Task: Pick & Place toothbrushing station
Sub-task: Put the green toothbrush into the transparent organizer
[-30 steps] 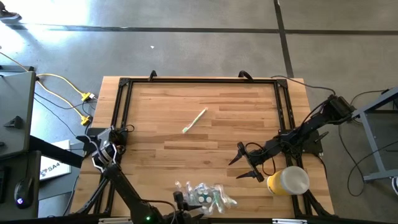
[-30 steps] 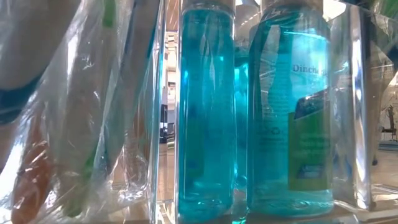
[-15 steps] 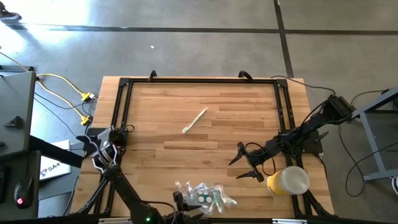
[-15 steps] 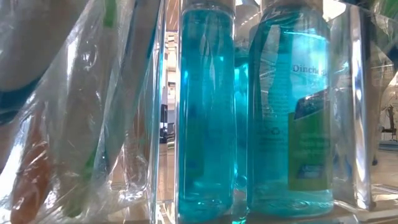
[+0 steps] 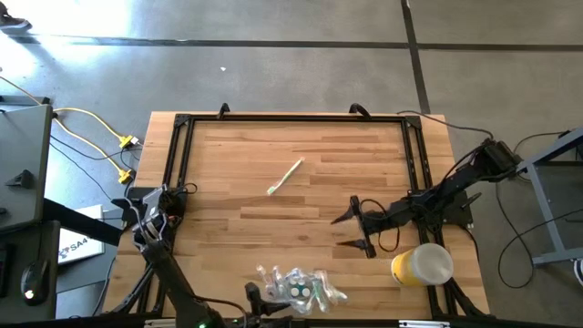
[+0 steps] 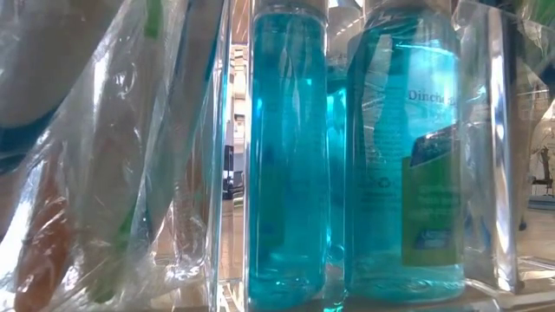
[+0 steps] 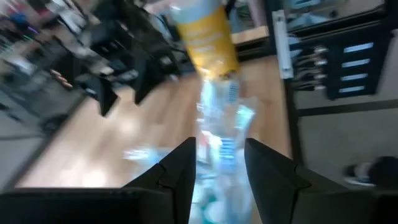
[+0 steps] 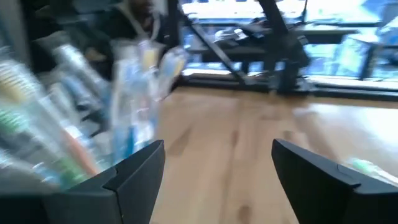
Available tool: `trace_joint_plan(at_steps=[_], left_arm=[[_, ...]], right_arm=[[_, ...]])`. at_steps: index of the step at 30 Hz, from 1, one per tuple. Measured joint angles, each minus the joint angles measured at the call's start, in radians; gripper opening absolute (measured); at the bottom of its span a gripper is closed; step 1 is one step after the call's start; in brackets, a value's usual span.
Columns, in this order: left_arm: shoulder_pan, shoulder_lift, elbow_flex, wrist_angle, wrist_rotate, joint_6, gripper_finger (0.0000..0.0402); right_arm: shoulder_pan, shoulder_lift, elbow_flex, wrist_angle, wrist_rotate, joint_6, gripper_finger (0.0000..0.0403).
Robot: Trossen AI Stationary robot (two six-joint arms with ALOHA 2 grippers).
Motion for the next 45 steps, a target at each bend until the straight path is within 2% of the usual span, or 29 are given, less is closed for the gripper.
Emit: trace_joint_plan(at_steps=[4, 8, 10, 12, 18, 22, 26, 29, 34, 40, 45], left_arm=[[-0.015, 0.0, 0.069, -0.14, -0.104, 0.017, 0.0132], [-0.018, -0.002, 0.161, -0.339, -0.143, -0.004, 0.0132], [-0.006, -0.006, 0.215, -0.446, -0.129, -0.027, 0.0132], [0.007, -0.031, 0.217, -0.514, -0.118, -0.049, 0.0132], [0.08, -0.138, 0.2, -0.698, -0.033, -0.14, 0.0132], [0.144, -0.202, 0.2, -0.797, 0.045, -0.159, 0.0132], [0.218, -0.272, 0.199, -0.809, 0.212, -0.139, 0.0132], [0.268, -0.309, 0.2, -0.808, 0.272, -0.113, 0.0132], [0.323, -0.352, 0.199, -0.808, 0.302, -0.068, 0.0132], [0.39, -0.418, 0.199, -0.807, 0.357, 0.013, 0.0132], [0.442, -0.501, 0.199, -0.808, 0.413, 0.039, 0.0132]], right_arm=[[-0.051, -0.038, 0.009, -0.009, 0.054, -0.039, 0.0288], [-0.143, -0.113, 0.054, -0.093, 0.05, -0.208, 0.0288], [-0.203, -0.161, 0.106, -0.212, 0.03, -0.252, 0.0288], [-0.27, -0.189, 0.195, -0.382, 0.019, -0.262, 0.0288], [-0.477, -0.181, 0.529, -0.979, -0.073, -0.256, 0.0288], [-0.583, -0.113, 0.719, -1.227, -0.067, -0.192, 0.0288], [-0.665, -0.011, 0.855, -1.383, -0.069, -0.059, 0.0288], [-0.694, 0.055, 0.894, -1.424, -0.127, 0.033, 0.0288], [-0.681, 0.145, 0.894, -1.342, -0.233, -0.01, 0.0288], [-0.62, 0.281, 0.894, -1.241, -0.199, -0.215, 0.0274], [-0.594, 0.378, 0.894, -1.164, -0.163, -0.255, 0.0255]])
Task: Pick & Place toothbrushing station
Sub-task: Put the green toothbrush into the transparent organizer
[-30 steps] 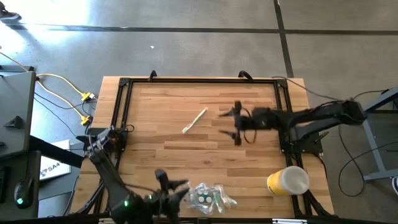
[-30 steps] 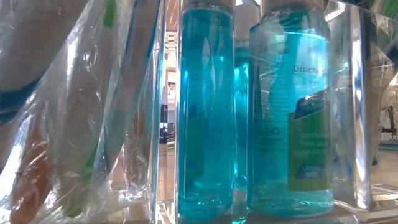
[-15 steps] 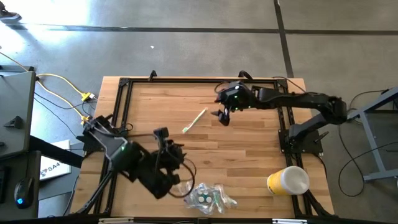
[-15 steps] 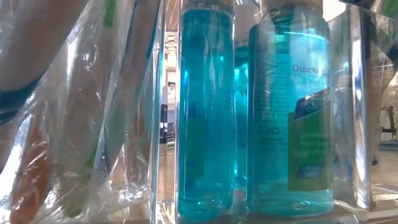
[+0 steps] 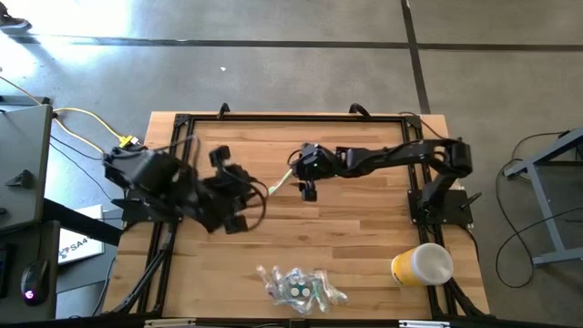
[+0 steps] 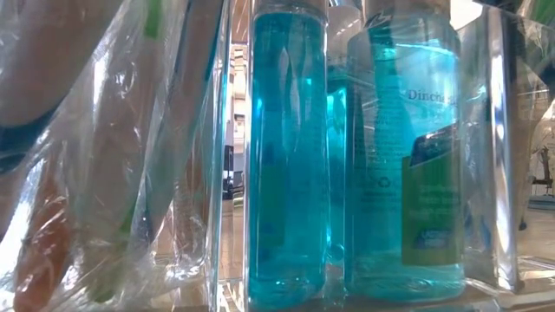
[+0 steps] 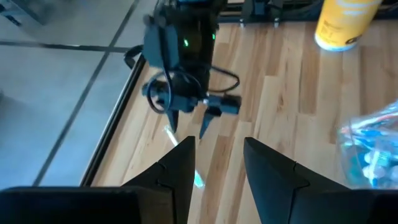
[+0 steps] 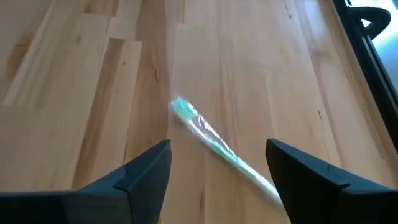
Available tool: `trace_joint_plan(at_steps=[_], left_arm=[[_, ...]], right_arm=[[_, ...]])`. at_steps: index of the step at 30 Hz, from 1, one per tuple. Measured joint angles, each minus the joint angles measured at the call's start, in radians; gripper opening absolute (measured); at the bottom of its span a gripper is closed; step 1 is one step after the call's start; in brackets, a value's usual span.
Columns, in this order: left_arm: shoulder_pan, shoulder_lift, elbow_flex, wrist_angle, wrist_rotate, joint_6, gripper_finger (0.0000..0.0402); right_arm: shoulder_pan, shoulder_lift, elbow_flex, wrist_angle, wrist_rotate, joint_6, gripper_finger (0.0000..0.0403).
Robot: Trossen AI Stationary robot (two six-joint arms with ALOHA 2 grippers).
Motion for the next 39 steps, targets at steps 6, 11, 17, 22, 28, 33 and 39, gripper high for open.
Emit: trace_joint_plan(at_steps=[6, 11, 17, 22, 28, 33, 39], left_arm=[[0.026, -0.055, 0.0, 0.0, 0.023, 0.052, 0.0132], [0.025, -0.057, 0.0, 0.0, 0.045, 0.106, 0.0132], [0.025, -0.057, -0.04, 0.0, 0.074, 0.111, 0.0132], [0.025, -0.059, -0.075, 0.001, 0.083, 0.108, 0.0132], [0.025, -0.06, -0.085, 0.001, 0.093, 0.102, 0.0132], [0.025, -0.06, -0.085, 0.001, 0.092, 0.102, 0.0132], [0.025, -0.06, -0.085, 0.001, 0.089, 0.103, 0.0132]], right_arm=[[-0.011, 0.105, 0.028, 0.098, 0.013, -0.051, 0.0257], [-0.034, 0.199, 0.125, 0.032, 0.024, -0.053, 0.0263], [-0.036, 0.317, 0.267, -0.114, 0.031, -0.061, 0.0264], [-0.035, 0.382, 0.333, -0.157, 0.045, -0.111, 0.0264], [-0.046, 0.427, 0.351, -0.161, 0.075, -0.158, 0.0264], [-0.053, 0.458, 0.352, -0.172, 0.069, -0.165, 0.0264], [-0.075, 0.488, 0.356, -0.188, 0.061, -0.126, 0.0263]])
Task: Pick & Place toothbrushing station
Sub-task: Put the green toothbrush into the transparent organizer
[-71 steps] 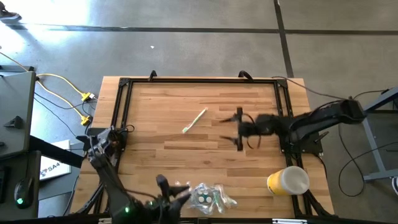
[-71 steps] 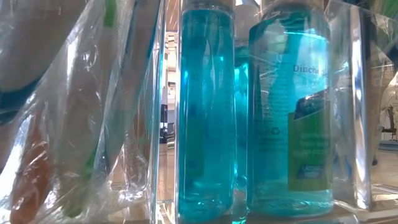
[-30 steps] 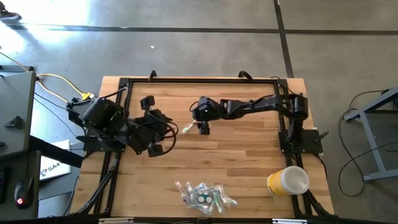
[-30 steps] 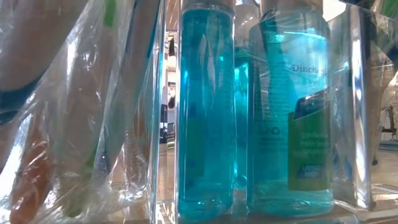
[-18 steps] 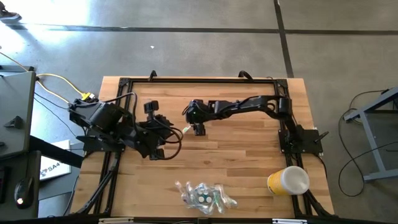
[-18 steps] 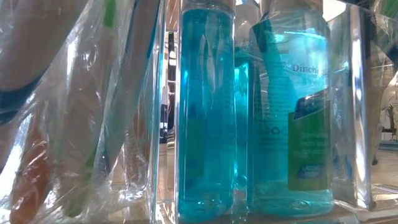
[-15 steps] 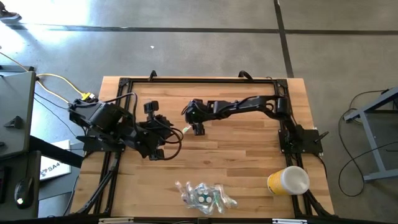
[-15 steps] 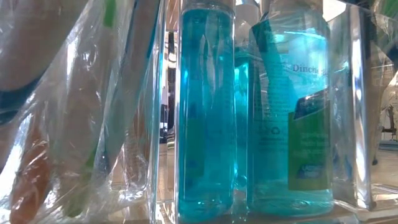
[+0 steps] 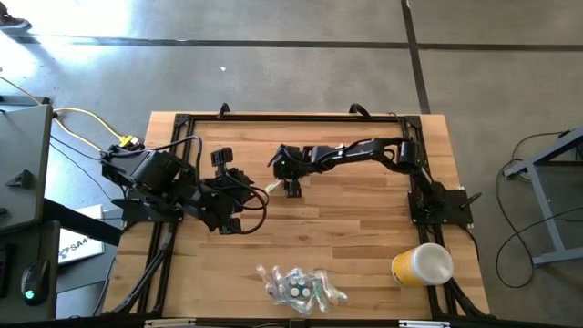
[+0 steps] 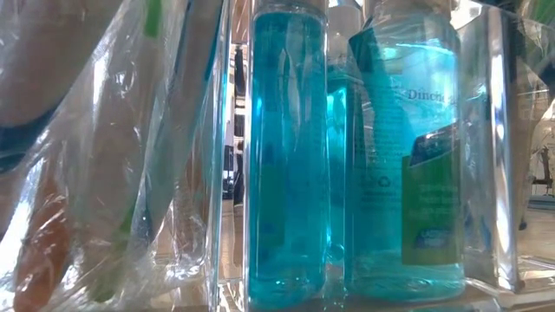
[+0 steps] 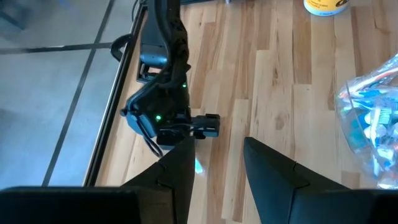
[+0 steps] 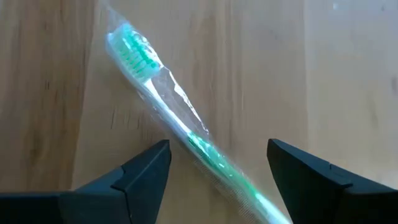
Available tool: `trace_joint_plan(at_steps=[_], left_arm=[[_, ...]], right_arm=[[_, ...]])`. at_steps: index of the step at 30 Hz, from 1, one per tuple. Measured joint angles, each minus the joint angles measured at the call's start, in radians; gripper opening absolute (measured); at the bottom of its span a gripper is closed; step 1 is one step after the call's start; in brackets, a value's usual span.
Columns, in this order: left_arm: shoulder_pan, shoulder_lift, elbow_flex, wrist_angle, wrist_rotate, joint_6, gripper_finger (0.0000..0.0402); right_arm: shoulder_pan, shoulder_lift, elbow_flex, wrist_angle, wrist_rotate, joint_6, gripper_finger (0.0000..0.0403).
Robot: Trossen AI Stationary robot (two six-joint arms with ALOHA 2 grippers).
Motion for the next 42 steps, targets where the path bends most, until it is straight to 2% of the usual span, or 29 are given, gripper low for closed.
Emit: trace_joint_plan(at_steps=[5, 9, 14, 17, 18, 24, 27, 32, 39, 42], left_arm=[[0.0, 0.0, 0.0, 0.0, 0.0, 0.0, 0.0132], [0.0, 0.0, 0.0, 0.0, 0.001, -0.008, 0.0132], [0.0, 0.0, 0.0, 0.0, 0.002, -0.03, 0.0132], [0.0, 0.0, 0.0, 0.0, 0.006, -0.042, 0.0132], [0.0, 0.0, 0.0, 0.0, 0.008, -0.048, 0.0132], [0.0, 0.0, 0.0, 0.0, 0.012, -0.059, 0.0132], [0.0, 0.0, 0.0, -0.001, 0.051, -0.057, 0.0132], [0.0, -0.001, 0.0, 0.001, 0.139, -0.04, 0.0132], [0.0, -0.001, 0.0, 0.0, 0.144, -0.026, 0.0132], [0.0, -0.001, 0.0, -0.001, 0.144, -0.026, 0.0132]], right_arm=[[-0.026, 0.003, 0.001, -0.056, -0.051, 0.047, 0.0256], [-0.022, 0.004, 0.002, -0.089, -0.057, 0.048, 0.022], [-0.002, 0.005, 0.0, -0.112, -0.093, 0.051, 0.0122], [0.018, 0.005, -0.001, -0.115, -0.053, 0.046, 0.0038], [0.026, 0.005, -0.001, -0.116, -0.029, 0.045, 0.0022], [0.076, -0.033, -0.008, -0.123, 0.114, 0.048, 0.001], [0.112, -0.102, -0.016, -0.195, 0.168, 0.045, 0.0009], [0.187, -0.282, -0.009, -0.206, 0.247, 0.044, 0.0007], [0.358, -0.558, -0.008, -0.242, 0.385, 0.099, 0.0006], [0.457, -0.666, -0.006, -0.26, 0.388, 0.162, 0.0006]])
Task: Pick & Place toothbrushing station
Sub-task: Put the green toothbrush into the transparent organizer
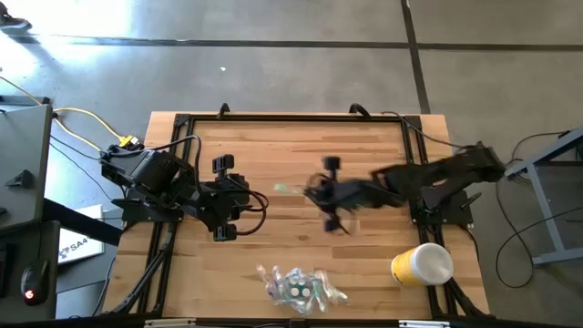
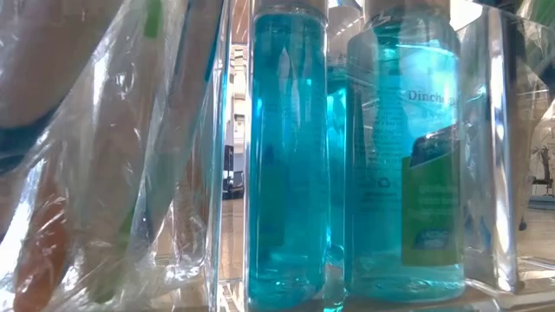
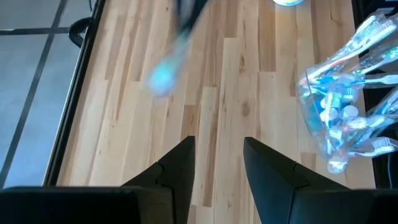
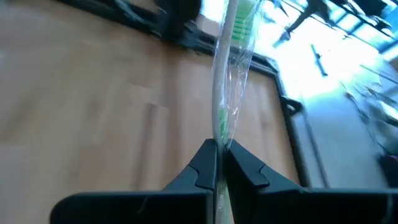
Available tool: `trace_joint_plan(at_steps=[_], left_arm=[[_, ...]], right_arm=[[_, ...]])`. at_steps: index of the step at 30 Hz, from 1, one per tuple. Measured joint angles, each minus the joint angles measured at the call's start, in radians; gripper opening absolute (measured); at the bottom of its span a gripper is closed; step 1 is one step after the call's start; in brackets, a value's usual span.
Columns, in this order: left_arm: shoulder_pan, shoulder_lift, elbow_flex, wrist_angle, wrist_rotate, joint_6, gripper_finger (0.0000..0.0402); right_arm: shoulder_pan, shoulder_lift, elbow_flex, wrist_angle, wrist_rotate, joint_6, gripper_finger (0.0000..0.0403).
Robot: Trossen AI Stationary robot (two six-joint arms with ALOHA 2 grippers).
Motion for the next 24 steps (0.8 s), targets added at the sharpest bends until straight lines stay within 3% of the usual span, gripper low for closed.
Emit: trace_joint_plan(at_steps=[5, 9, 12, 15, 17, 20, 24], left_arm=[[0.0, 0.0, 0.0, 0.001, 0.0, -0.004, 0.0132], [0.0, 0.0, 0.0, 0.001, 0.0, -0.036, 0.0132], [0.0, 0.0, 0.0, 0.0, 0.0, -0.057, 0.0132], [0.0, 0.0, 0.0, 0.0, -0.008, -0.072, 0.0132], [0.0, 0.0, 0.0, 0.0, -0.021, -0.081, 0.0132], [0.0, 0.001, 0.0, 0.0, -0.056, -0.091, 0.0132], [0.0, 0.003, 0.0, 0.0, -0.067, -0.107, 0.0132]], right_arm=[[0.18, -0.133, -0.008, -0.086, 0.073, 0.095, 0.0006], [0.315, -0.257, -0.143, -0.03, 0.134, 0.149, 0.0005], [0.396, -0.377, -0.333, 0.111, 0.167, 0.174, 0.0005], [0.434, -0.517, -0.57, 0.421, 0.14, 0.118, 0.0005], [0.433, -0.593, -0.746, 0.737, 0.004, 0.022, 0.0005], [0.363, -0.628, -0.987, 1.229, -0.345, -0.089, 0.0005], [0.186, -0.555, -1.176, 1.662, -0.691, -0.028, 0.0005]])
